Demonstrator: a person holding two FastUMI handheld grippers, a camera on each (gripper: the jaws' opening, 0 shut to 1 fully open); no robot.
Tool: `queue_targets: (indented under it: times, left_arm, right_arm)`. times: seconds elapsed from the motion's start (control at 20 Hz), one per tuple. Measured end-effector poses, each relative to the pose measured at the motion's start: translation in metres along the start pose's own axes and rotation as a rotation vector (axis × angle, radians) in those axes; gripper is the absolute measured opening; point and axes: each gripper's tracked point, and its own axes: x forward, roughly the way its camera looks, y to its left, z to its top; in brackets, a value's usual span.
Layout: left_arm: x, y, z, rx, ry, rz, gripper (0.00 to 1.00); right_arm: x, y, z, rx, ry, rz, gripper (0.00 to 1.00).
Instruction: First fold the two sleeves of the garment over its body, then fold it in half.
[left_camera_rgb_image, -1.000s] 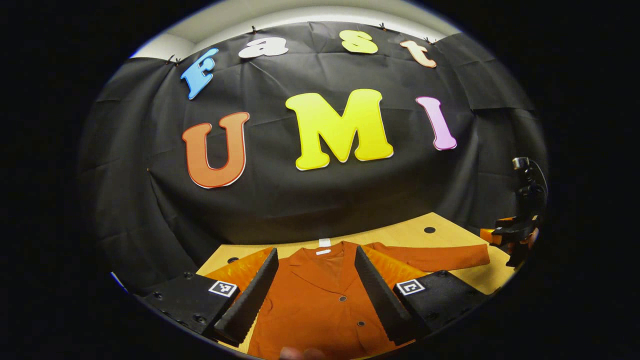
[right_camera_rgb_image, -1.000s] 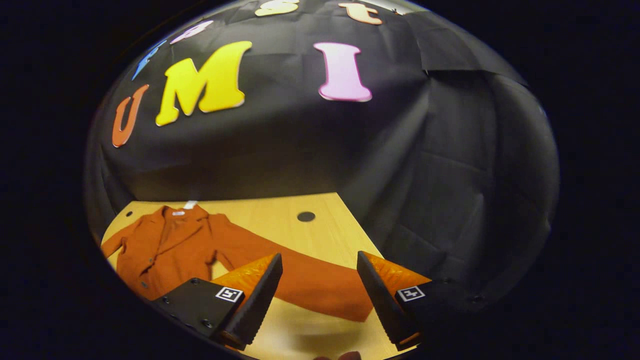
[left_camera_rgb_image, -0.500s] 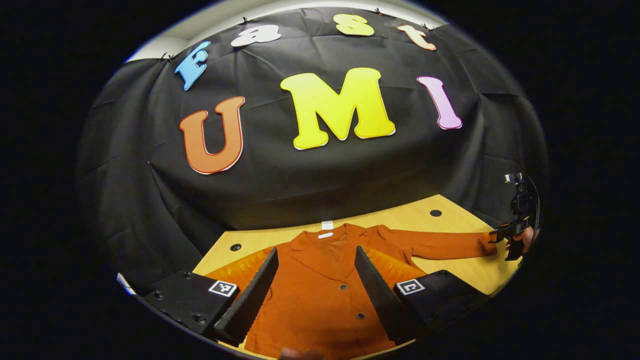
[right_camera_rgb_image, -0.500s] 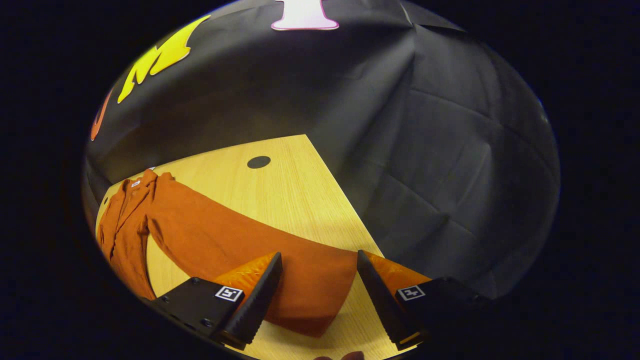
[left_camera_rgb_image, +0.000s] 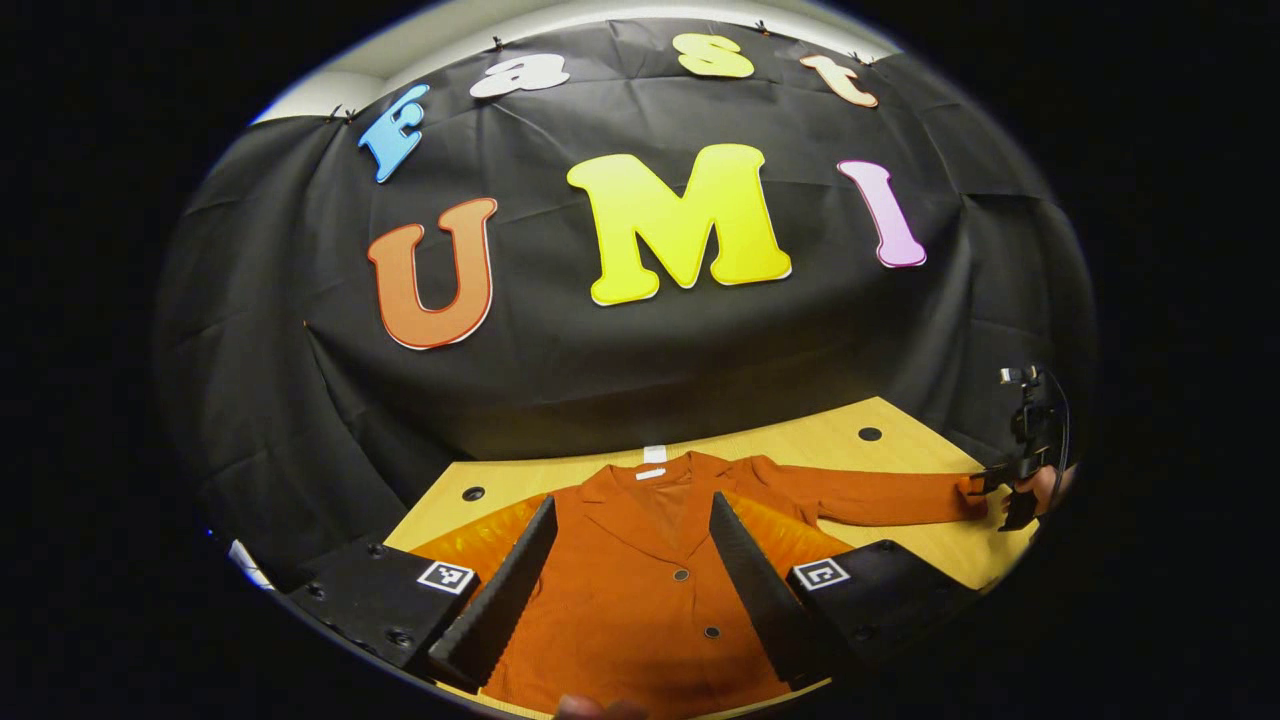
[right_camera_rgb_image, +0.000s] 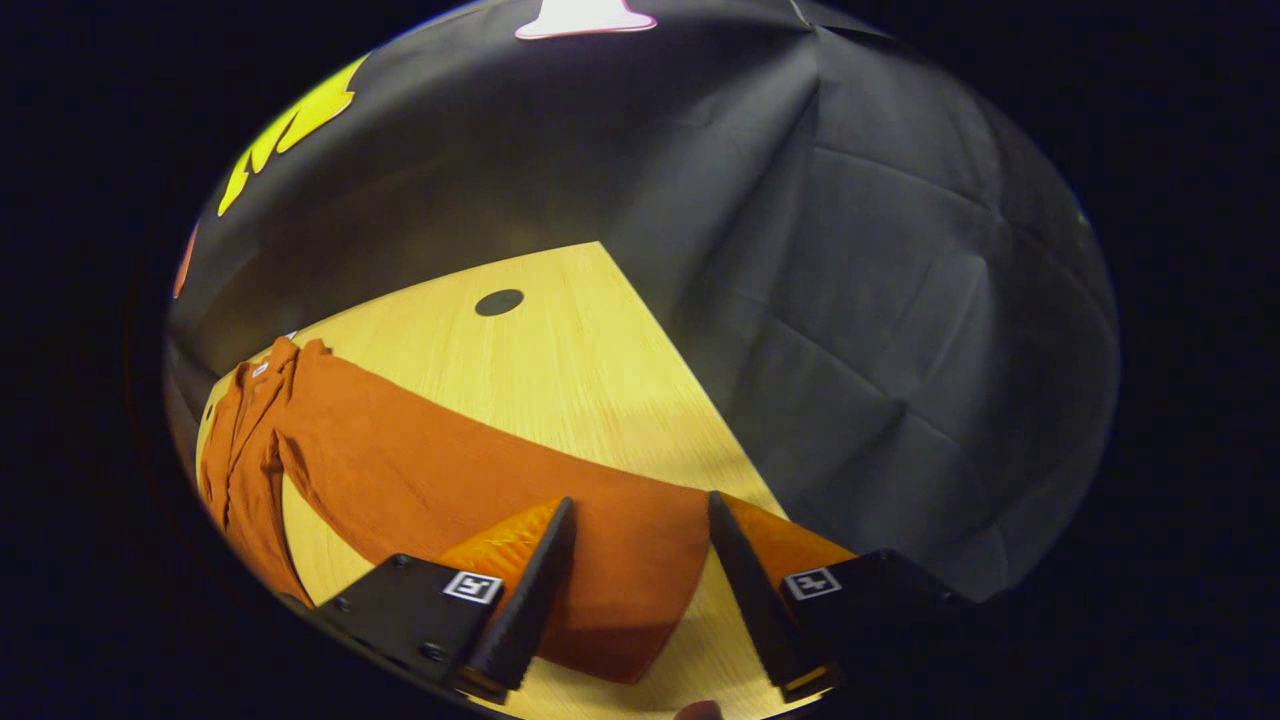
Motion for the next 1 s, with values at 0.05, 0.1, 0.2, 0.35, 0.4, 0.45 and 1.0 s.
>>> queue_targets:
  times: [0.05,0.1,0.2,0.35,0.4,0.45,1.0]
  left_arm:
    - [-0.001,0.001,-0.001,-0.001,0.001,-0.001,0.99]
    - [-0.001,0.002,-0.001,-0.004,-0.001,-0.004,0.99]
    - [-0.003,0.009,-0.002,-0.005,-0.006,0.005,0.99]
    - [-0.006,0.026,-0.007,-0.006,-0.005,0.025,0.99]
    - [-0.006,0.031,-0.008,-0.012,-0.004,0.033,0.99]
    - [-0.005,0.037,-0.011,-0.020,0.001,0.039,0.99]
    - [-0.010,0.089,-0.022,-0.103,-0.040,0.068,0.99]
  right_arm:
    - [0.001,0.008,0.000,0.005,0.001,0.031,0.78]
    - [0.000,0.018,0.000,0.018,0.006,0.055,0.55]
    - [0.001,0.016,0.000,0.013,0.028,0.046,0.09]
    - [-0.009,0.017,0.011,0.026,0.033,0.039,0.09]
    - [-0.014,0.015,0.020,0.026,0.014,0.030,0.09]
    - [-0.021,0.019,0.030,0.029,-0.009,0.027,0.01]
    - [-0.109,0.124,0.159,0.000,-0.197,0.071,0.00]
